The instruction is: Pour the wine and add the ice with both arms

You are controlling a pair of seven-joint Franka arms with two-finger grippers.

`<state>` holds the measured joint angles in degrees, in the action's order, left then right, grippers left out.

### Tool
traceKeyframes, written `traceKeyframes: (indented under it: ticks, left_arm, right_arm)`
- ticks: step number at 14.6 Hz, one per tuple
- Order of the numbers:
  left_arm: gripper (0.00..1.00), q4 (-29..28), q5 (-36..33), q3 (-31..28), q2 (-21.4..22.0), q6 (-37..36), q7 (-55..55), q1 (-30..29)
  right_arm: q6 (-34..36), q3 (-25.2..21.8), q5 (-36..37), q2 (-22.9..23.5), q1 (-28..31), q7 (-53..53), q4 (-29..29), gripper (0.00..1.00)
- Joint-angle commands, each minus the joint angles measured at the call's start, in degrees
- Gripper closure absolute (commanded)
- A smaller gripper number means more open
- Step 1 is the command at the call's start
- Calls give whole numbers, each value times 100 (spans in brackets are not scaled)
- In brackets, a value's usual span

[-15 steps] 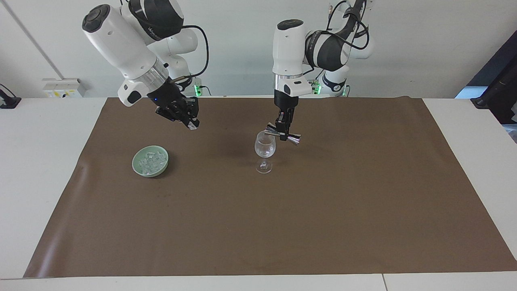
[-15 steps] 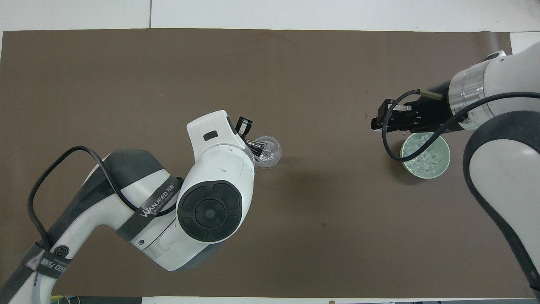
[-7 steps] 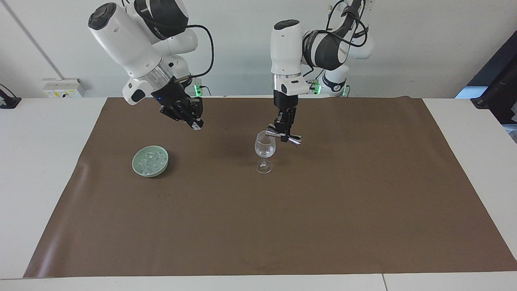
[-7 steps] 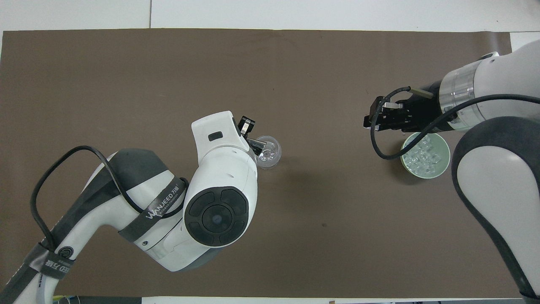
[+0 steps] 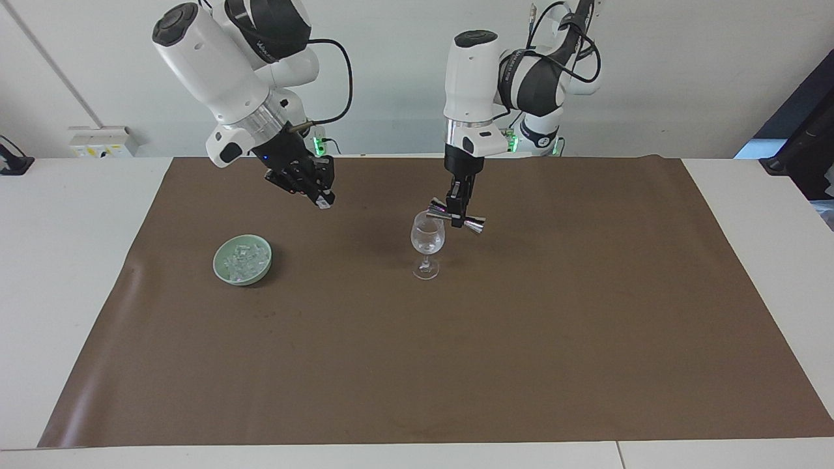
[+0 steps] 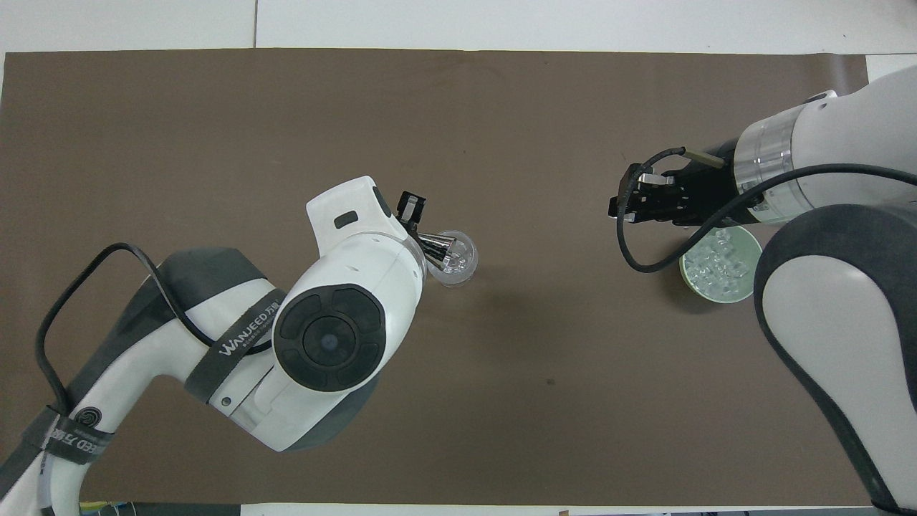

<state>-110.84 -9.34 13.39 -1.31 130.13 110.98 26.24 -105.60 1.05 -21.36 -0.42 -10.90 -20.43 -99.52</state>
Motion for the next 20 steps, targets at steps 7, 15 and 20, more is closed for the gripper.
traceKeyframes:
  ticks: [7, 15, 20]
  left_arm:
    - [100, 10, 3725, -39, 44, -40, -2201, -1383]
    - [100, 54, 5836, -39, -184, -1295, -3547, -3579]
    - [100, -68, 6199, -39, -466, -1491, -4222, -4347]
  right_arm:
    - [-496, 9, -132, -90, -456, -733, -208, 100]
    - [-1770, 9, -9, 489, -1537, -1543, -146, 100]
    - [-1843, 9, 650, 736, -1978, -1666, -146, 100]
